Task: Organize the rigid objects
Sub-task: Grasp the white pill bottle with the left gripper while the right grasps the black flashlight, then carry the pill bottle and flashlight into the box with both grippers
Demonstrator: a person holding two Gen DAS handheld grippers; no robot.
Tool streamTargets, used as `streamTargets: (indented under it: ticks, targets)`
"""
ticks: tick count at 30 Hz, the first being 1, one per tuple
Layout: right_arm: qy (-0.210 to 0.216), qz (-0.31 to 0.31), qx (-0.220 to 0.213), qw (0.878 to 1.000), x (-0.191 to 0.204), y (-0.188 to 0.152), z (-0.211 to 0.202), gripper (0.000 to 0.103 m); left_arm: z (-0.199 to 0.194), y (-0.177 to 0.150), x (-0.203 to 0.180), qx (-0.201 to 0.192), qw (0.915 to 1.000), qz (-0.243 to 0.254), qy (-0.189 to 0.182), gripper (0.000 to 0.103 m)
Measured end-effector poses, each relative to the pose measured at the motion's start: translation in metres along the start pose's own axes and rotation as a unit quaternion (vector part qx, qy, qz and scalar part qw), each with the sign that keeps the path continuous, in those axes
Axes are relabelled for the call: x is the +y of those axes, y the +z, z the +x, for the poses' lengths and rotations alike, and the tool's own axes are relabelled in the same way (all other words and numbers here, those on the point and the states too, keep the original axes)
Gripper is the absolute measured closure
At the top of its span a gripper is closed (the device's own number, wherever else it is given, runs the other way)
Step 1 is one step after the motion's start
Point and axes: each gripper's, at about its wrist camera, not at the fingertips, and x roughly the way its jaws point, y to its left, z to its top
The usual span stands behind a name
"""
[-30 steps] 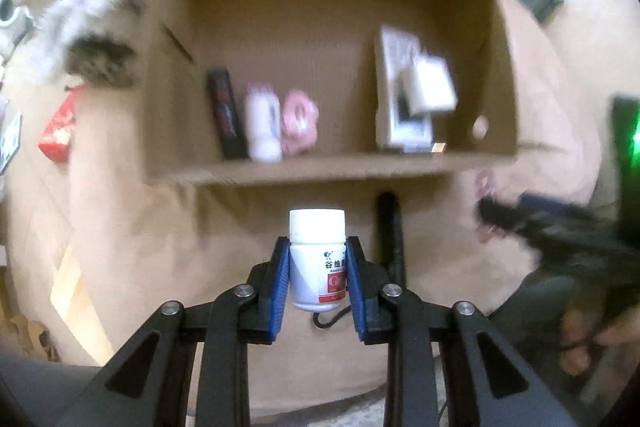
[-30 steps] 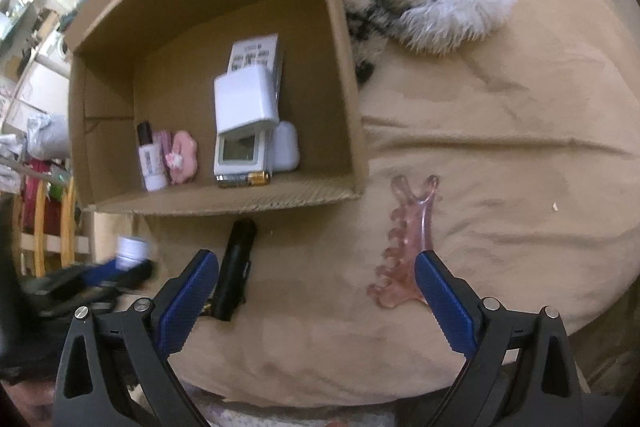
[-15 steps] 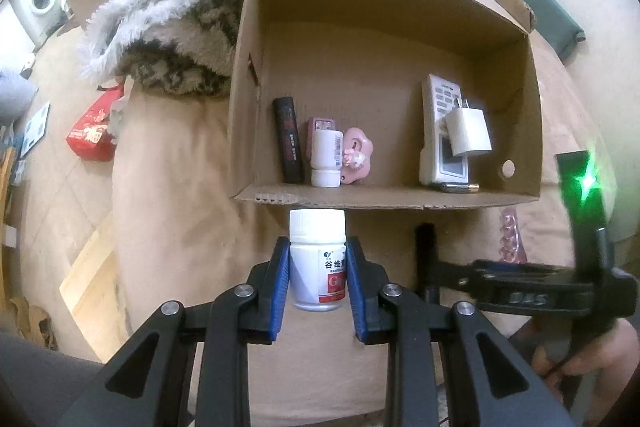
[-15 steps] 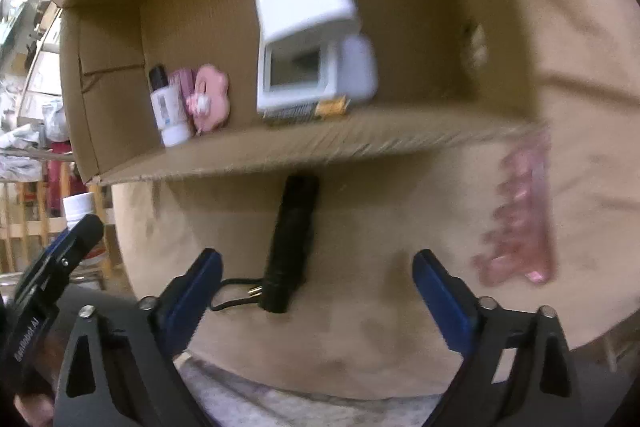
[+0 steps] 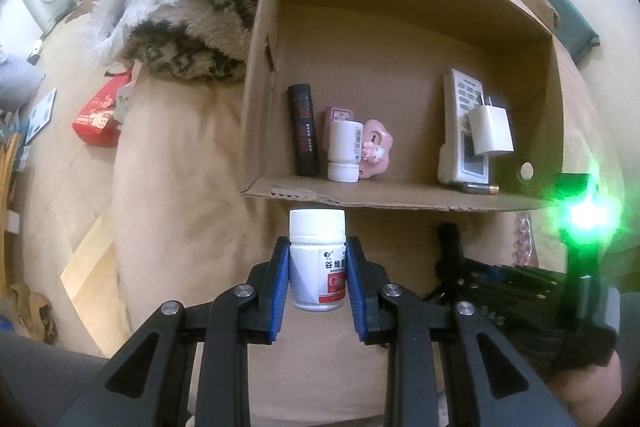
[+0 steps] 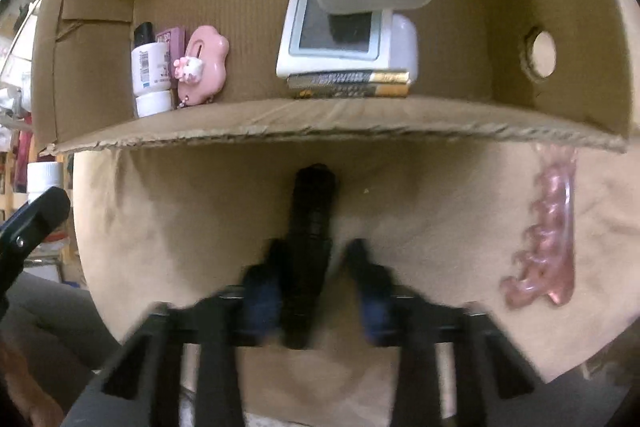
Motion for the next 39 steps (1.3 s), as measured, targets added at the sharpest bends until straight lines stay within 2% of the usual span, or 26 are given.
streamTargets:
  ticks: [3, 8, 10, 17, 24, 31, 35, 39]
  targets:
    - [0.003, -0.009, -0.025, 1.0, 0.001, -0.005, -0.015, 0.082, -0.001, 0.001, 0.0, -0.003, 1.0, -0.001, -0.001, 0.079]
    - [0.04, -0.004, -0.06, 0.997, 0.005, -0.015, -0.044, 0.082, -0.006, -0.001, 0.002, -0.011, 0.9999, 0.0, 0.004, 0.079]
    - [0.053, 0.0, -0.069, 0.996, -0.005, -0.024, -0.061, 0.082, -0.008, -0.002, 0.003, -0.013, 0.9999, 0.001, 0.004, 0.079]
    - [0.08, -0.011, -0.129, 0.988, -0.011, -0.044, -0.112, 0.082, -0.022, -0.002, -0.006, -0.042, 0.9989, 0.017, 0.01, 0.079]
    - [0.105, -0.018, -0.209, 0.972, -0.001, -0.026, -0.169, 0.082, -0.058, 0.012, -0.017, -0.098, 0.9947, 0.031, 0.005, 0.079]
    - [0.116, -0.038, -0.276, 0.953, 0.005, 0.012, -0.233, 0.082, -0.084, 0.043, -0.019, -0.125, 0.9918, 0.023, -0.005, 0.079]
    - [0.11, -0.05, -0.306, 0.944, 0.005, 0.039, -0.256, 0.082, -0.09, 0.069, -0.02, -0.14, 0.99, 0.017, -0.005, 0.079]
    - [0.104, -0.053, -0.307, 0.945, 0.004, 0.063, -0.254, 0.082, -0.08, 0.092, -0.023, -0.135, 0.9908, 0.012, -0.006, 0.079]
